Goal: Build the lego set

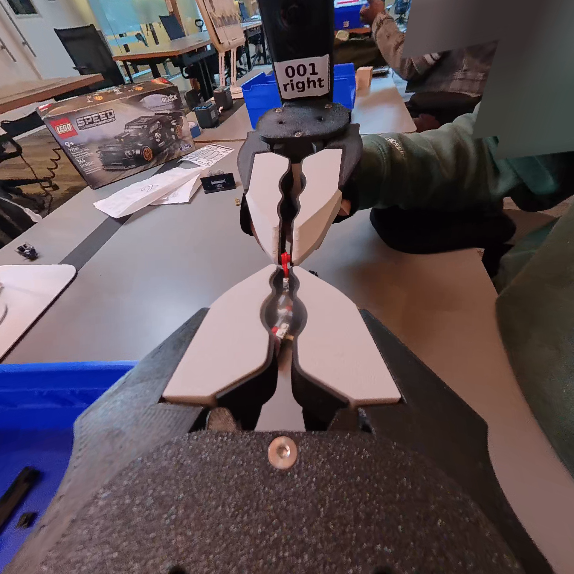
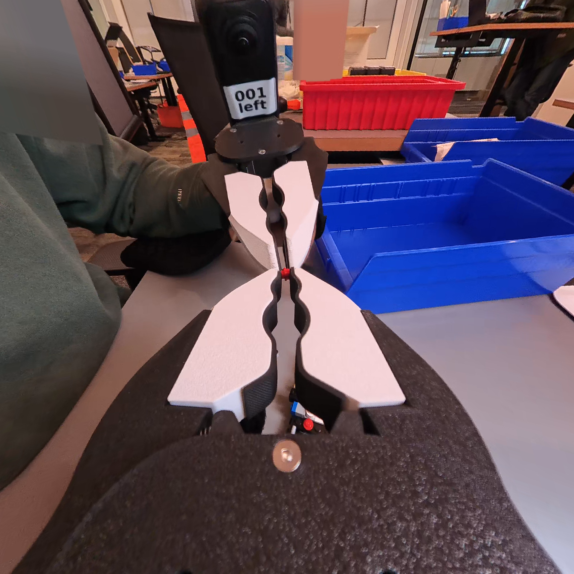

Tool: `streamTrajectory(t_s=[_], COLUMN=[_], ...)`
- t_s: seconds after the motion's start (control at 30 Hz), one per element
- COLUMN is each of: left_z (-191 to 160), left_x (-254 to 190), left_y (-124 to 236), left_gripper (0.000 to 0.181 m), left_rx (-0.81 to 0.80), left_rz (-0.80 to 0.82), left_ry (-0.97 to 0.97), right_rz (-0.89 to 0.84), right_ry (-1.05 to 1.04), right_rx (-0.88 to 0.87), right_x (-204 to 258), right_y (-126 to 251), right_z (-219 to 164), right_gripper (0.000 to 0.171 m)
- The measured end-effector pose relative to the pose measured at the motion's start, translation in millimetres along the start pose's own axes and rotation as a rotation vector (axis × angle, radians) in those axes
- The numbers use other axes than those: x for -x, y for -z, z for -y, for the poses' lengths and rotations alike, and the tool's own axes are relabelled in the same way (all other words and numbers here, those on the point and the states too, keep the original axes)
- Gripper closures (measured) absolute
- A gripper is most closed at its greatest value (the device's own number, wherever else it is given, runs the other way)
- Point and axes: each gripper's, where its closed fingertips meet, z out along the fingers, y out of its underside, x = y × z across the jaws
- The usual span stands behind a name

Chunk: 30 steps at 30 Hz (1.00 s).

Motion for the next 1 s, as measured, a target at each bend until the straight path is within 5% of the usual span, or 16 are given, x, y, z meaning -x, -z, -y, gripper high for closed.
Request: streamTrajectory(t_s=[0.13, 0.23, 0.33, 0.37, 0.47, 0.77, 1.0], left_z=[1, -9, -65, -79, -103, -104, -107], left_x=[14, 71, 114, 119, 115, 98, 60], left_y=[8, 36, 64, 68, 66, 58, 43], left_gripper=[0.178, 0.177, 0.178, 0.163, 0.143, 0.131, 0.127], left_rx=[0.061, 0.123, 0.377, 0.429, 0.524, 0.535, 0.568], left_rz=[0.077, 0.370, 0.570, 0.591, 0.548, 0.439, 0.208], left_ry=[-0.019, 0.027, 0.241, 0.266, 0.310, 0.278, 0.249], right_rz=[-0.064, -0.077, -0.025, 0.000, 0.009, -0.072, -0.085], right_ry=[0.003, -0.014, 0.010, 0.022, 0.090, -0.010, -0.040], right_rx=[0.002, 0.089, 0.300, 0.378, 0.563, 0.758, 0.814], right_x=[-10, -15, -4, 2, 12, 15, 18], right_y=[2, 4, -8, -13, -22, -34, -36], right_z=[1, -12, -49, -63, -93, -113, -120], right_gripper=[0.165, 0.158, 0.156, 0.154, 0.153, 0.153, 0.153])
